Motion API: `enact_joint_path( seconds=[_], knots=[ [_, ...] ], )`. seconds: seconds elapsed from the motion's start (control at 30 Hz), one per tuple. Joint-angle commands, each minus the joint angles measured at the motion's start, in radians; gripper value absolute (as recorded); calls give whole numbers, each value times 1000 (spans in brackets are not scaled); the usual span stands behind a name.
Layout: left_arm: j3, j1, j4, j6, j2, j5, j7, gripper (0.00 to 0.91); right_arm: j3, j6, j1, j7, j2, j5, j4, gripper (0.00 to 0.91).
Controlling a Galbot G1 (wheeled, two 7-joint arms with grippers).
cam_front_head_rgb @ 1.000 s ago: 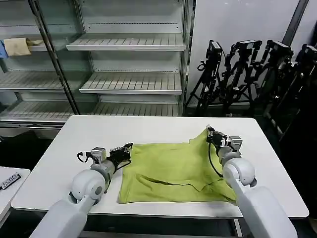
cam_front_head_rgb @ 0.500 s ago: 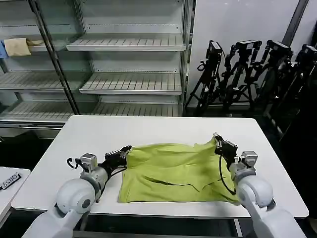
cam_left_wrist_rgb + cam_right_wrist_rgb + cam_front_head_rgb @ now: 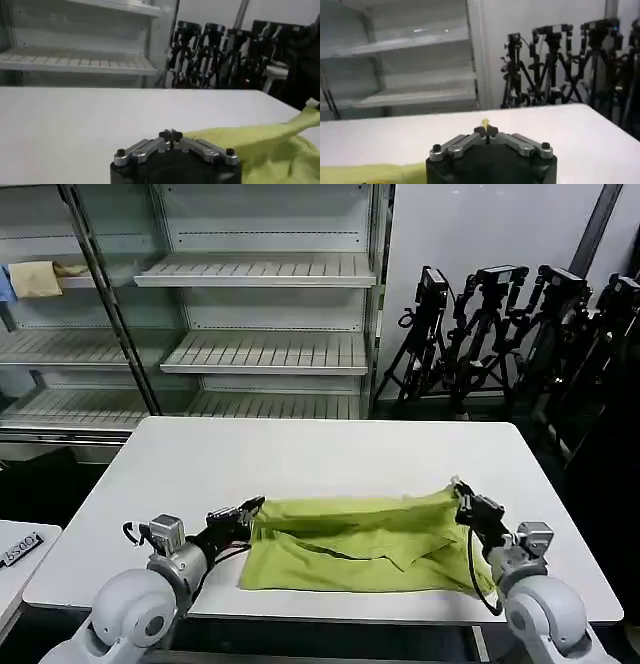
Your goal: Fold and organize the clothes.
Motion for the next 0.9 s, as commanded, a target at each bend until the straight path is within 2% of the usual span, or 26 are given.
enact_joint_path(
  seconds=[0.03, 0.23, 0.47, 0.5, 0.53, 0.57, 0.6, 0.63, 0.67, 0.8, 0.9],
  knots=[
    [-3, 49, -5, 0, 16, 39, 35, 20, 57, -31, -93, 4, 10, 1, 13, 0],
    [42, 53, 41, -2, 4, 159, 69, 20, 24, -42, -104, 10, 44, -42, -2, 0],
    [58, 33, 92, -3, -4, 188, 71, 20, -4, -72, -112, 10, 63, -90, -2, 10],
    [59, 34, 93, -3, -3, 197, 72, 20, -5, -82, -113, 10, 64, -97, -2, 776],
    [62, 36, 93, -3, -3, 211, 74, 20, -9, -98, -113, 11, 68, -107, 0, 907],
    [64, 38, 92, -3, -4, 219, 75, 40, -9, -103, -115, 9, 72, -121, 3, 907],
    [66, 40, 90, -3, -4, 234, 75, 403, -10, -102, -118, 8, 75, -128, 7, 907],
    [69, 43, 87, -3, -6, 258, 71, 806, -10, -101, -120, 8, 77, -131, 11, 907],
    [69, 44, 85, -3, -9, 280, 70, 907, -7, -91, -126, 7, 83, -141, 20, 907],
    [54, 70, 27, -6, -26, 297, 24, 907, 11, 11, -154, 12, 96, -212, 51, 907],
    [35, 101, -7, -41, -52, 295, -34, 907, 45, 70, -189, 19, 104, -247, 83, 907]
  ],
)
